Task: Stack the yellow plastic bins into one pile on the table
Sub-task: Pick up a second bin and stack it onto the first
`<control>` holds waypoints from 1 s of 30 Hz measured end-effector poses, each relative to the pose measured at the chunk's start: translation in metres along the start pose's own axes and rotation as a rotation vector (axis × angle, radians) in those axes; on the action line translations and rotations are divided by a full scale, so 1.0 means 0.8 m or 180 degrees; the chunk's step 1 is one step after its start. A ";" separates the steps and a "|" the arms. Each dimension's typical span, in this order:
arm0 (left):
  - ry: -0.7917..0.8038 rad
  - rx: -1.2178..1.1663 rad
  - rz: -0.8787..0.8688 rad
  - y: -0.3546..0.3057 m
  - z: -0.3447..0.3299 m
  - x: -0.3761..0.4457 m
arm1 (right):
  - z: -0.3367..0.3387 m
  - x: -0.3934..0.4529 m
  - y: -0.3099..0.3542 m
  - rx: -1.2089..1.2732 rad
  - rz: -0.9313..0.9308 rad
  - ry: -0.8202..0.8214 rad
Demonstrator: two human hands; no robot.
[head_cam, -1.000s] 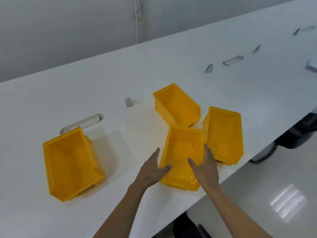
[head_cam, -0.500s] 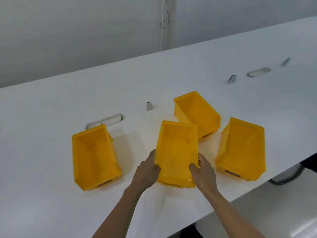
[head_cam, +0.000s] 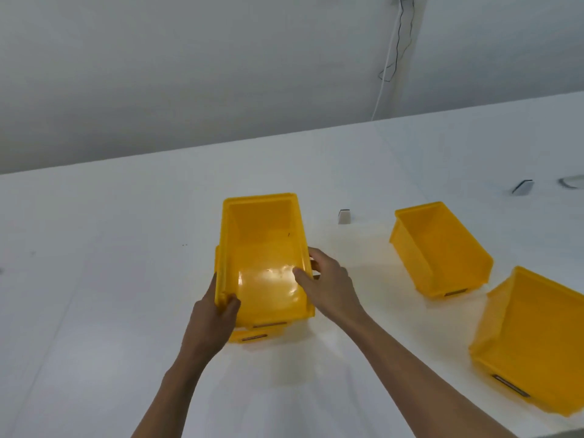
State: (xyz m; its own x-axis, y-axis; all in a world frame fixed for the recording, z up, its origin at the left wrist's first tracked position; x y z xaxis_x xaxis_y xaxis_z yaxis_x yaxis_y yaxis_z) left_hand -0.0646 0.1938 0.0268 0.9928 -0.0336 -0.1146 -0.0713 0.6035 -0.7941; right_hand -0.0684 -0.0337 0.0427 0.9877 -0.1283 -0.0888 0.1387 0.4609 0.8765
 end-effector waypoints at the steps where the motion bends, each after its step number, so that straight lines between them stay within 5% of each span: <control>1: -0.0096 -0.0066 0.0045 0.005 0.010 0.003 | -0.009 0.005 0.004 0.0183 0.0023 0.0100; 6: -0.0257 -0.0289 0.0417 0.037 0.041 0.019 | -0.045 0.016 -0.041 0.1050 -0.0473 0.0020; 10: -0.0150 -0.0458 0.0566 0.041 0.047 0.032 | -0.075 0.019 -0.108 0.0308 -0.1029 0.0556; 15: 0.0018 -0.0510 0.0664 0.033 0.044 0.056 | -0.120 0.021 -0.134 -0.0123 -0.0933 0.1351; 30: 0.0190 -0.0523 0.0778 0.028 0.056 0.083 | -0.155 0.034 -0.120 -0.0560 -0.0545 0.0938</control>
State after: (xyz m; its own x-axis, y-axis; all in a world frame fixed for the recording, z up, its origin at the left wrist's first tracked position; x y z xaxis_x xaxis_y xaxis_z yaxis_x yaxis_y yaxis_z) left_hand 0.0040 0.2408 0.0277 0.9373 0.0471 -0.3454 -0.3269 0.4628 -0.8240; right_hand -0.0461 0.0276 -0.1028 0.9238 0.0296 -0.3816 0.2884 0.6018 0.7448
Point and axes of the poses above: each hand's wrist, its own x-axis towards the middle knuckle, its own z-axis out of the back of the hand, y = z × x, the point moved 1 cm from there along x, towards the middle knuckle, and after that the axes turned 2 degrees about -x, right-handed, at the moved point
